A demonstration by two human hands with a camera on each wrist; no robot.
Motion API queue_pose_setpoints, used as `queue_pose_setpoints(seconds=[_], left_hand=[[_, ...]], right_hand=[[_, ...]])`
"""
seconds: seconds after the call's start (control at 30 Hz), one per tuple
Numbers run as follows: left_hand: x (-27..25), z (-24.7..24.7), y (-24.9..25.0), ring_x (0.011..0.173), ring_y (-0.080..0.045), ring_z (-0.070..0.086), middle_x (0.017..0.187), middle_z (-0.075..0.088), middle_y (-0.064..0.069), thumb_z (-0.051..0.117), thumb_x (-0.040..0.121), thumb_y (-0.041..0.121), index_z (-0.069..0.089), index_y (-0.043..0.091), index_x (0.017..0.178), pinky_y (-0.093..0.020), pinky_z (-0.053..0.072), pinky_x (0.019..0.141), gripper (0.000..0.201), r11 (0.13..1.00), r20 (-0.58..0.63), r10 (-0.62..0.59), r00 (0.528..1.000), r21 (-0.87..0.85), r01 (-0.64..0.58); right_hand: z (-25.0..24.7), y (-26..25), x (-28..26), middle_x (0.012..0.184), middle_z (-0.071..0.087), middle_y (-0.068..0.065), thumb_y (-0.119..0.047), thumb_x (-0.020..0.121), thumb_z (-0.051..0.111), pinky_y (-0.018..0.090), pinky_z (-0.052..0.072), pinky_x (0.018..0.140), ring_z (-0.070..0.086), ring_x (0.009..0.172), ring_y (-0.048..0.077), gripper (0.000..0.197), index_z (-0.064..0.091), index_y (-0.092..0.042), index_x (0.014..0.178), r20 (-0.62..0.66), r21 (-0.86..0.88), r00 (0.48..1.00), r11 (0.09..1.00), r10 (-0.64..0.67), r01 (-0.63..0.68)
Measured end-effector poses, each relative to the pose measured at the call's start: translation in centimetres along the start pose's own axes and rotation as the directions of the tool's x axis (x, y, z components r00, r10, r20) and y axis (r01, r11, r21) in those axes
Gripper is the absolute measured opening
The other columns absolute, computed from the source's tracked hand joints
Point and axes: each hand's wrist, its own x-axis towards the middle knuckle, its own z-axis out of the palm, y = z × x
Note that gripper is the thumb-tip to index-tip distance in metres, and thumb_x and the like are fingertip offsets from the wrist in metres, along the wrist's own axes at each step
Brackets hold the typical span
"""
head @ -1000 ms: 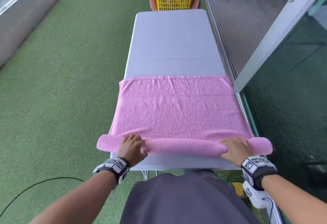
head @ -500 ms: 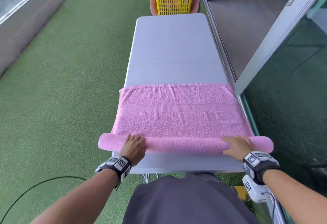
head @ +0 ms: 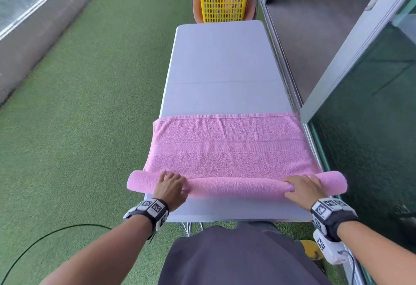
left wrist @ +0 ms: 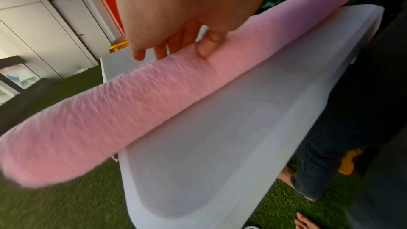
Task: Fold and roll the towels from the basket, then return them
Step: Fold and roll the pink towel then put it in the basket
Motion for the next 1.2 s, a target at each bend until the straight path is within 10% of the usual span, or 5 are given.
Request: queue_pose_setpoints(seconds=[0.2,0.37,0.57,0.77,1.2], left_hand=[[-0.2,0.7,-0.1,0.144,-0.018,0.002,0.152,0.005,0.003,0.031,0.096,0.054,0.009,0.014,0.151,-0.039,-0.006,0.116,0.072,0.998,0.107,-0.049,0.993,-0.025,0.051],[-2.2,1.6,0.3,0.113,-0.023,0.059,0.114,0.066,0.0,0.074,0.07,0.015,0.063,0.016,0.115,-0.043,0.014,0.111,0.046,1.0,0.061,0.004,0.998,-0.014,-0.003],[0.2,0.6,0.0,0.126,-0.027,0.048,0.133,0.055,-0.012,0.018,0.087,0.021,0.051,0.006,0.131,-0.049,0.012,0.115,0.057,0.998,-0.034,-0.057,0.998,-0.017,0.057],[-2.3,2.2,1.4,0.119,-0.029,0.056,0.124,0.062,-0.014,0.076,0.072,0.014,0.058,0.005,0.125,-0.045,0.025,0.107,0.057,0.998,0.014,-0.046,0.999,-0.048,0.047],[2.6,0.5,1.6,0.089,-0.021,0.058,0.095,0.067,-0.002,0.058,0.083,-0.005,0.067,0.012,0.102,-0.035,0.036,0.091,0.026,0.939,0.04,-0.236,0.971,-0.246,0.239]], right_hand=[[0.6,-0.8,-0.4,0.149,0.014,-0.022,-0.057,0.094,0.042,0.043,0.002,0.117,0.018,0.143,0.007,0.064,0.016,-0.035,0.148,0.016,0.028,0.999,0.999,-0.028,0.027],[1.7,-0.7,-2.0,0.141,0.047,-0.017,-0.037,0.082,0.065,0.036,0.005,0.117,0.039,0.131,0.006,0.061,0.04,-0.036,0.138,-0.009,-0.046,1.0,0.999,-0.005,0.005],[-0.2,-0.8,1.0,0.149,0.038,-0.012,-0.033,0.095,0.042,0.045,0.011,0.117,0.034,0.136,0.01,0.051,0.034,-0.03,0.146,-0.043,0.017,0.999,1.0,0.014,-0.014],[3.0,-0.7,-2.3,0.147,0.043,-0.006,-0.027,0.083,0.069,0.044,0.012,0.118,0.035,0.139,0.018,0.072,0.035,-0.027,0.145,-0.084,0.05,0.994,0.996,-0.073,0.077],[1.6,-0.8,3.2,0.117,0.066,0.001,-0.004,0.082,0.061,0.042,0.039,0.1,0.057,0.106,0.025,0.046,0.062,-0.02,0.125,-0.042,0.015,0.998,0.999,-0.035,0.036]])
